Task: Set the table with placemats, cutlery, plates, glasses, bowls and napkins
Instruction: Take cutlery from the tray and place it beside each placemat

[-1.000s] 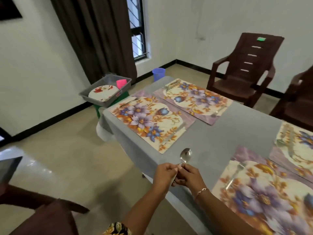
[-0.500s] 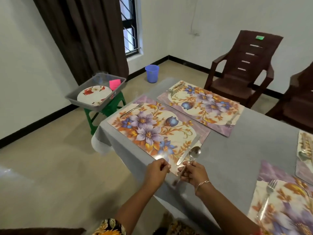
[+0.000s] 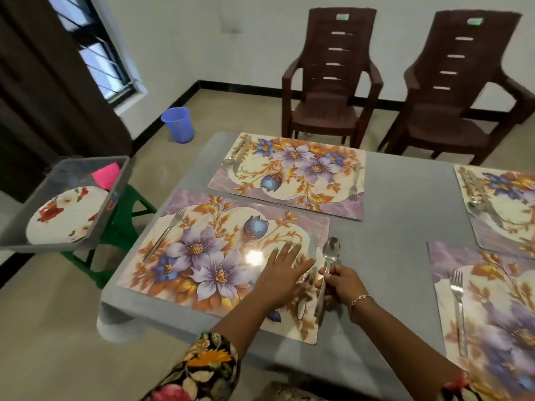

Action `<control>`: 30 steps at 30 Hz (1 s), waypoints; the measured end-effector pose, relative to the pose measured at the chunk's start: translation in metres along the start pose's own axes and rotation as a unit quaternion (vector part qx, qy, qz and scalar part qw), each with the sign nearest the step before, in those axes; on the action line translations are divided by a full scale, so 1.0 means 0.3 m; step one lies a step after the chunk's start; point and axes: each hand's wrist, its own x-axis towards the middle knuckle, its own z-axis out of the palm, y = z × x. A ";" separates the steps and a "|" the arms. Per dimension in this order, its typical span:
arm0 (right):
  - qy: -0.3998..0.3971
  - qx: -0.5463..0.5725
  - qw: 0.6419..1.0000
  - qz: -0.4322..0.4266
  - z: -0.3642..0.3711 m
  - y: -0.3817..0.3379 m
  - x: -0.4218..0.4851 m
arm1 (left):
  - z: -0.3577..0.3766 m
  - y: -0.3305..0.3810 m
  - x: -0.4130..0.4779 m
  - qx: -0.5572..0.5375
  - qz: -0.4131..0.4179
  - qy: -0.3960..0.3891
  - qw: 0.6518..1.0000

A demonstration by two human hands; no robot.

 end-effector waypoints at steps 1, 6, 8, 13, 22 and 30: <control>0.009 -0.005 1.000 -0.001 -0.001 -0.002 0.003 | 0.000 -0.003 0.023 0.021 0.018 0.000 1.000; 0.045 -0.006 0.999 0.011 -0.011 0.002 -0.013 | 0.035 -0.023 0.065 0.049 0.053 -0.102 0.992; 0.060 0.001 0.998 0.012 -0.012 0.000 -0.011 | 0.032 -0.045 0.060 0.046 0.053 -0.108 0.992; 0.097 0.007 0.995 0.001 0.046 0.002 -0.025 | 0.042 -0.109 -0.004 0.078 0.058 -0.087 0.991; 0.129 -0.100 0.987 -0.003 0.170 0.046 -0.018 | 0.091 -0.194 -0.084 0.047 0.061 -0.073 0.994; 0.178 -0.141 0.974 0.009 0.181 0.057 -0.029 | 0.086 -0.158 -0.092 0.034 0.066 -0.064 0.995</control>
